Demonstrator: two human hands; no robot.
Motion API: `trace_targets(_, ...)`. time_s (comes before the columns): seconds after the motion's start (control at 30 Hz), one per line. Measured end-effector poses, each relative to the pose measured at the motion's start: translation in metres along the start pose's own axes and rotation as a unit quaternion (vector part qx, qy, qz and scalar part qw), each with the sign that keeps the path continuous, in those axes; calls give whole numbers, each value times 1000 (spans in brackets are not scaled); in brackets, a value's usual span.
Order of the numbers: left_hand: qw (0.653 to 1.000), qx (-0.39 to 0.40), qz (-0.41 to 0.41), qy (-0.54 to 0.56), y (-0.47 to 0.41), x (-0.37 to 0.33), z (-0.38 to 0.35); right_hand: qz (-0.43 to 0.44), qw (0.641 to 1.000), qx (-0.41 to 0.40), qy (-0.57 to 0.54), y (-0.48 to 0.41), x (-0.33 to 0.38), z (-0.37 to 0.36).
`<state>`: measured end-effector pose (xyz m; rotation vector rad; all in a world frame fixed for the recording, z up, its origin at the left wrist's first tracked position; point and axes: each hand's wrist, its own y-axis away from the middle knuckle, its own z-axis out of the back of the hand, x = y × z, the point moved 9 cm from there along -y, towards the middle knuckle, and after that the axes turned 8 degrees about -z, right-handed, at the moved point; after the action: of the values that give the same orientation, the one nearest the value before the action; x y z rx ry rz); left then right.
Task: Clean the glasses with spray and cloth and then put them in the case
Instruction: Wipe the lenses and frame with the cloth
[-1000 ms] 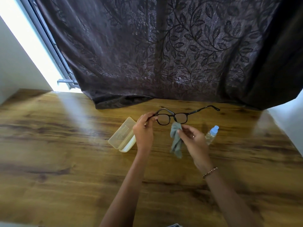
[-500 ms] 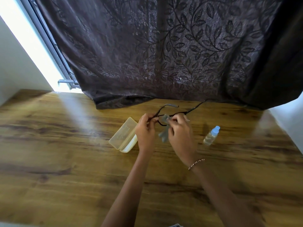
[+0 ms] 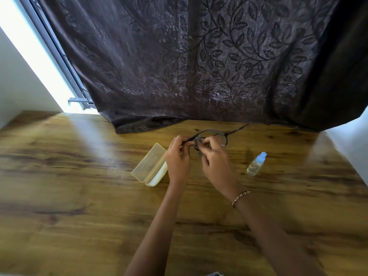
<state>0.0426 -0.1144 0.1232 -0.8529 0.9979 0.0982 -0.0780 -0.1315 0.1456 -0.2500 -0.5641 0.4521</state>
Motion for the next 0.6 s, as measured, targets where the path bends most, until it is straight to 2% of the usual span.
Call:
trace_targets(0.13, 1000, -19, 18, 6, -2, 0, 6, -31, 999, -16, -2, -2, -8, 7)
trace_targets(0.3, 1000, -9, -5, 14, -1, -3, 6, 30, 999, 10, -19, 0, 9, 1)
trace_targets(0.43, 999, -30, 15, 24, -4, -1, 12, -10, 1000, -19, 21, 0, 1, 10)
trace_targets(0.6, 1000, -18, -12, 21, -4, -9, 11, 42, 999, -9, 3, 6, 17, 4)
